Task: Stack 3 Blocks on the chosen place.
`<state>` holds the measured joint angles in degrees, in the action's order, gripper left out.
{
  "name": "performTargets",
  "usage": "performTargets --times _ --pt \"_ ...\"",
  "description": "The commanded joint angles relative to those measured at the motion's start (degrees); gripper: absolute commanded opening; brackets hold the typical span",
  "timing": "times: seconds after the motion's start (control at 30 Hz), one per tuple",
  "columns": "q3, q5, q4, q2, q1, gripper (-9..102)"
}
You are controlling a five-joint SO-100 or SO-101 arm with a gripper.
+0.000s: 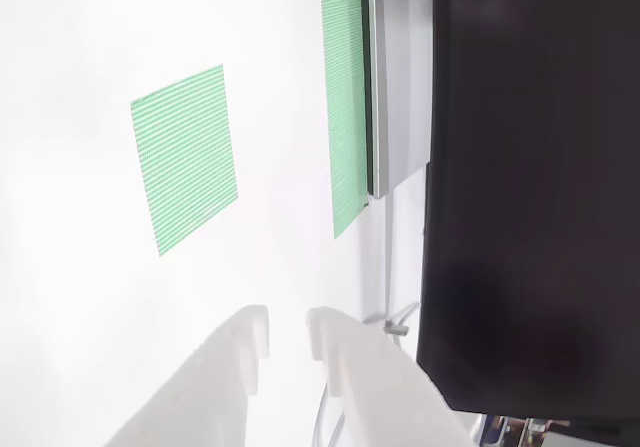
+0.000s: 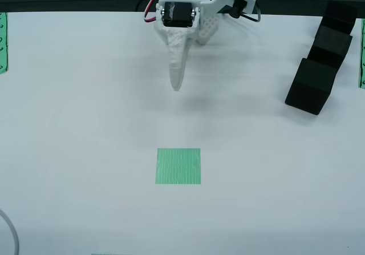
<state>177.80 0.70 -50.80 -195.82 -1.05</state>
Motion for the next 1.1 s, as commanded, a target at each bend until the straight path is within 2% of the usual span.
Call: performTargets --times 0.0,0.17,0.4,0.5,0.77,0.97,1.07 --pt "0.8 0.4 1.0 -0.6 -1.5 0" --pt "-8.7 0.3 -1.1 8.0 -6.6 0" --pt "-32.3 -0.4 -1.5 27.5 -16.8 0" --pt "-43.1 -0.4 -4.3 35.7 -22.1 0" --pt "-60.0 -0.7 -14.1 48.3 -40.4 1" --pt "-66.3 -0.7 -21.4 56.4 -60.0 2" --pt "-68.9 -0.7 -25.4 61.6 -68.4 6"
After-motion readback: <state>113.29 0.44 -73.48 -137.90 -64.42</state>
